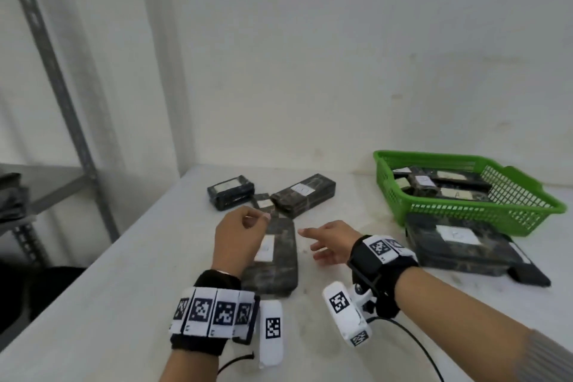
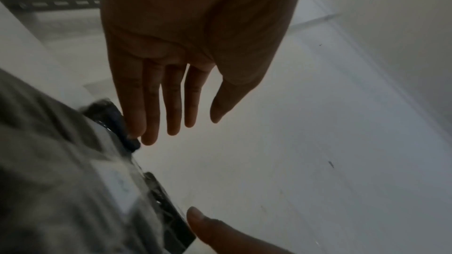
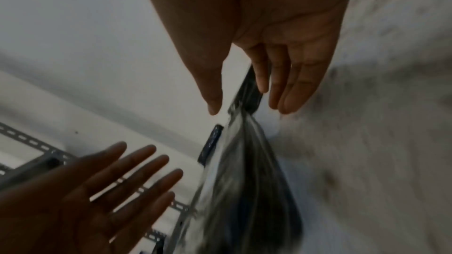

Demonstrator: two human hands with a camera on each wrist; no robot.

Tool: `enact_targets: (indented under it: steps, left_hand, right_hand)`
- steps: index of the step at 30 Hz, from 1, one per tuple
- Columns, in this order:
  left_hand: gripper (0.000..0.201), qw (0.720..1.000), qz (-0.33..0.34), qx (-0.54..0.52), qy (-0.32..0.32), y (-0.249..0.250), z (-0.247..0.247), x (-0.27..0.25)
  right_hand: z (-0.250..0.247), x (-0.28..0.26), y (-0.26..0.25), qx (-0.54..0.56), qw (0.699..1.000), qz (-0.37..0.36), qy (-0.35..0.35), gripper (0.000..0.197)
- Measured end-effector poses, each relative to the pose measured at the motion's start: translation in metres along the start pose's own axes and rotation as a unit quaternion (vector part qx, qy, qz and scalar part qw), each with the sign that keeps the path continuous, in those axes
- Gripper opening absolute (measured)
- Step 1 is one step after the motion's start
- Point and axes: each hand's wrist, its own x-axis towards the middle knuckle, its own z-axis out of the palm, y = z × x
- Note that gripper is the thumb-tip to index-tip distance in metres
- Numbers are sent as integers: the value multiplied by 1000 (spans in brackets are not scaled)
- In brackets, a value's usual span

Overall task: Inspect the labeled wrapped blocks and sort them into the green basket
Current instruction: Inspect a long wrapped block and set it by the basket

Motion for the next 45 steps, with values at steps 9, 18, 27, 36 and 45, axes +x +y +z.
enact_targets:
  steps: [9, 18, 27, 36, 45]
  left_hand:
    - [14, 996, -78, -33, 21, -39, -58, -40]
    - [70, 984, -137, -113, -14, -34, -40, -52]
    - [42, 946, -100, -284, -117, -6, -2, -33]
    - [34, 948, -45, -286, -134, 3, 27, 7]
    - [65, 926, -28, -323, -194, -7, 52, 29]
  right_hand:
    - [58, -26, 12, -86, 994, -37, 53, 47]
    - [47, -57, 19, 239, 969, -58, 15, 26]
    - [20, -59, 20, 329, 934, -137, 14, 67]
    - [-56, -29, 14, 307, 932, -192, 4, 74]
    - [-79, -6, 29, 302, 916, -262, -31, 54]
